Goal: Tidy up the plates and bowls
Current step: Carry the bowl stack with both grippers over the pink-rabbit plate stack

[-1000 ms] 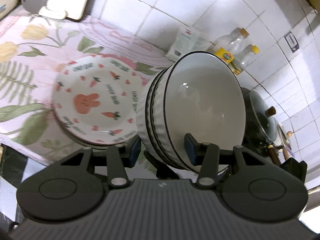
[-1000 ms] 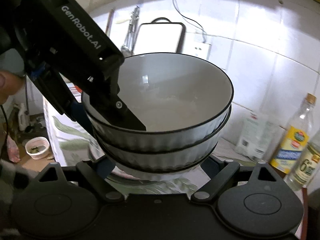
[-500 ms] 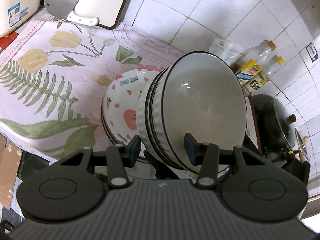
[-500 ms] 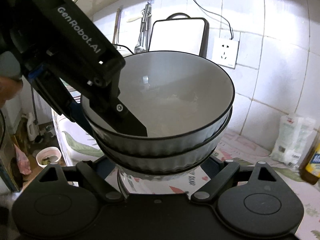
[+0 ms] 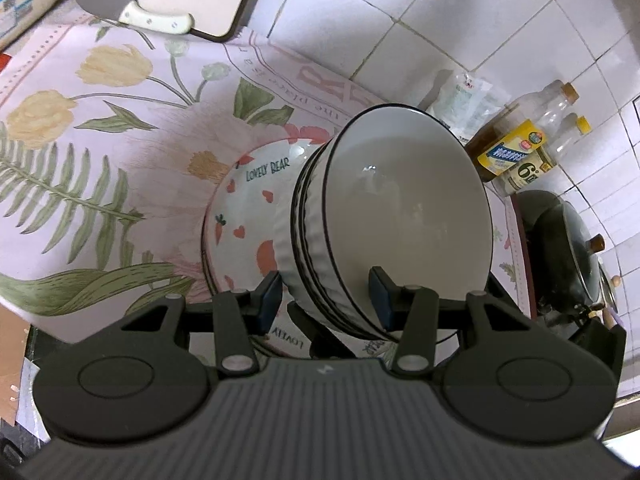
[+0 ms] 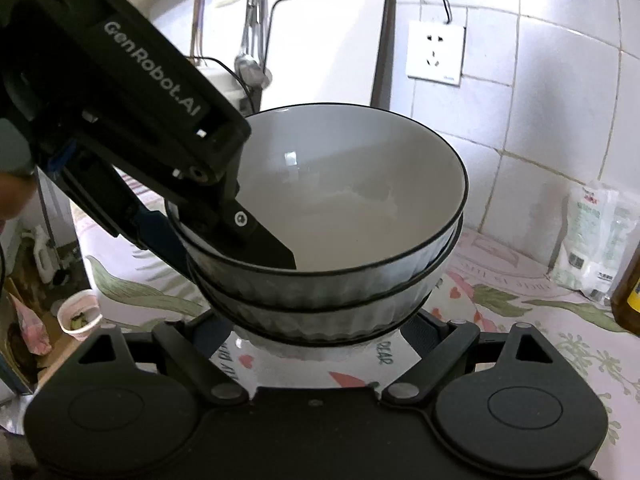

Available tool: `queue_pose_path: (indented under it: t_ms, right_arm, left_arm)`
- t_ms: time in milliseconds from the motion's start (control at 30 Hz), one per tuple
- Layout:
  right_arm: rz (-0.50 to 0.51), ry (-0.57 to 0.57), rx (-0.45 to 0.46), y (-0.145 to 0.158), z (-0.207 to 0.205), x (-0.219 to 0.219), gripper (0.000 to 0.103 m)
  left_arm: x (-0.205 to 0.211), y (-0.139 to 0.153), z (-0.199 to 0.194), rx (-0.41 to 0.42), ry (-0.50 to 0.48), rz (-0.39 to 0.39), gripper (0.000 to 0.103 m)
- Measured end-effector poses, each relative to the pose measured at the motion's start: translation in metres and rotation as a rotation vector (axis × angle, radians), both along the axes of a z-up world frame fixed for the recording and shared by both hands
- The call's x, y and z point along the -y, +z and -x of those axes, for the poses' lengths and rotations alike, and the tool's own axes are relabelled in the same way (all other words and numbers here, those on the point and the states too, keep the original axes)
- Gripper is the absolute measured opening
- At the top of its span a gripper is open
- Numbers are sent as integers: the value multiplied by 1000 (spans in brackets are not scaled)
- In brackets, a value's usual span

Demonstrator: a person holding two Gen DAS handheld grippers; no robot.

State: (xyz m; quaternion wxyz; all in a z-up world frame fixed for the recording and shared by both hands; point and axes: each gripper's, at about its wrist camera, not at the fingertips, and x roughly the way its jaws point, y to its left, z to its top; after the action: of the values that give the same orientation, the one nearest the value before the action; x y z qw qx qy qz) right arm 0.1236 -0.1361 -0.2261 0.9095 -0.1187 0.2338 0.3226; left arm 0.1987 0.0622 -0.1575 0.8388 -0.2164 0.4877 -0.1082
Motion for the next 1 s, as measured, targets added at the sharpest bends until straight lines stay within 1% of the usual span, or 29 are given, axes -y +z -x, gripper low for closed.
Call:
queue_pose_path:
  t_ms: [133,433,667,733,833,900,1000]
  right_arm:
    - [17,-5,-26,-8,-8,2,93]
    - [22,-26,-83,-21,-23,-3,93]
    - [40,-26,-88,-18,-26,-8,93]
    - [49,-28,-94,-16,-26,-11,93]
    - [58,-30,-108,-13,-24,-14,92]
    - [54,-45,-110,-10,-20,-14,94]
    - [62,-67,-120,-7,-14,-12,95]
  left_arm:
    - [2,-12,-10,-25,0,14,46]
    - [5,-26,-25,-61,13,-3,46]
    - [-4,-32,-29,-78,50,51,46]
    - [-5,-33,-30,-77,56,56,46]
    - [-6,-32,-28,-74,74,41,47]
    - [-6,-30,-28,-64,81,29,46]
    - [-4,-24,-27,-31,82,-17,46]
